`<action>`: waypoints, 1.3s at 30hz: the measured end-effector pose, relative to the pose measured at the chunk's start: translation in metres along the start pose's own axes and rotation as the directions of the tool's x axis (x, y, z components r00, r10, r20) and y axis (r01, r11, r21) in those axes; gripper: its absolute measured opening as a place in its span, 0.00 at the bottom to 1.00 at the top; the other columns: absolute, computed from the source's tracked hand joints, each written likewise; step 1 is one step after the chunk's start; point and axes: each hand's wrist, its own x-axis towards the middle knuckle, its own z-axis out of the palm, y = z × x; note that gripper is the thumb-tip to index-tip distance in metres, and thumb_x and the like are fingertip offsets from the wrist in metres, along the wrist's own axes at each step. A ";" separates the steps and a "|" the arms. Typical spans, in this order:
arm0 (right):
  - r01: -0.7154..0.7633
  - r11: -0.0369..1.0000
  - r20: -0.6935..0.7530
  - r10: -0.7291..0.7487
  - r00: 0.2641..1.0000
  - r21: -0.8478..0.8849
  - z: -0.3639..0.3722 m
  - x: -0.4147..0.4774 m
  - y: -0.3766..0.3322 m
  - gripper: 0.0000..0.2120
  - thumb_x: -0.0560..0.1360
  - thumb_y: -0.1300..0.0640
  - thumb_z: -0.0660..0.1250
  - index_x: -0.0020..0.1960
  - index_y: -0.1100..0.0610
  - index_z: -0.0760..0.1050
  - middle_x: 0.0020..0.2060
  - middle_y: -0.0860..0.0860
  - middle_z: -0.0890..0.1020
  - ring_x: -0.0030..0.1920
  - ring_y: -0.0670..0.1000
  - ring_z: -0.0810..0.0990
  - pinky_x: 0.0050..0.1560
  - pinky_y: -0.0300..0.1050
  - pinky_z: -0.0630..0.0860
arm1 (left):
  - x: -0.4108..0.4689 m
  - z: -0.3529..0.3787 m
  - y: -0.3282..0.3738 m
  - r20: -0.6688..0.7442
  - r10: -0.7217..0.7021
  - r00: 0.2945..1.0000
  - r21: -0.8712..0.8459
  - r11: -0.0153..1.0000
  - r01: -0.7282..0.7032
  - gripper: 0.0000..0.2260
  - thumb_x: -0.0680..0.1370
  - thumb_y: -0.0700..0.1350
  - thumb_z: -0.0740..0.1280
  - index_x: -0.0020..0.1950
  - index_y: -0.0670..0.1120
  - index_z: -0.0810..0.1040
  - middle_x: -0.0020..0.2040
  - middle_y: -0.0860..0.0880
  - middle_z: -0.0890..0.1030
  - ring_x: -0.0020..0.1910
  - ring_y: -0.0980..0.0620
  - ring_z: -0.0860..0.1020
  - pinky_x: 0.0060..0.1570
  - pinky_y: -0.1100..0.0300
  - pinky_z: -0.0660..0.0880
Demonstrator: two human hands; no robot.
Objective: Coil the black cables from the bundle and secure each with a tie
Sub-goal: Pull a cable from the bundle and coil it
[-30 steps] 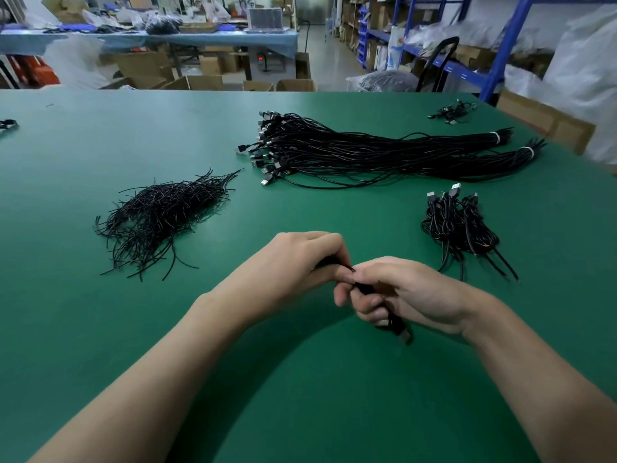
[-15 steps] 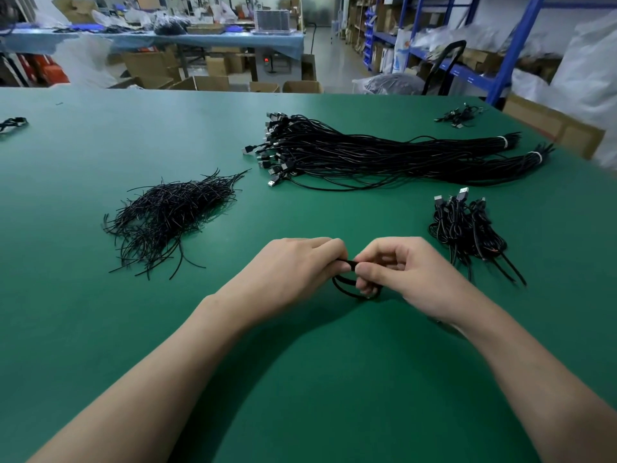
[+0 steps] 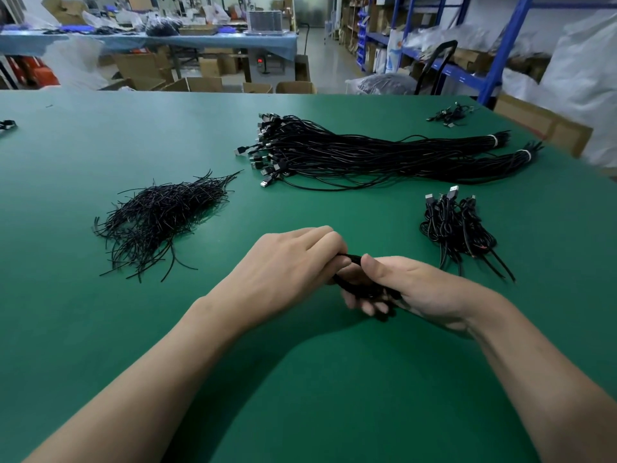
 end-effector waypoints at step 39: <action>-0.018 0.675 -0.248 -0.247 0.937 -0.738 0.013 0.013 0.000 0.17 0.76 0.34 0.63 0.45 0.48 0.74 0.31 0.47 0.78 0.33 0.46 0.76 0.36 0.45 0.70 | -0.007 0.018 -0.017 0.565 -0.185 0.804 -0.398 0.792 0.462 0.19 0.82 0.61 0.51 0.38 0.52 0.69 0.32 0.55 0.69 0.33 0.56 0.67 0.38 0.62 0.67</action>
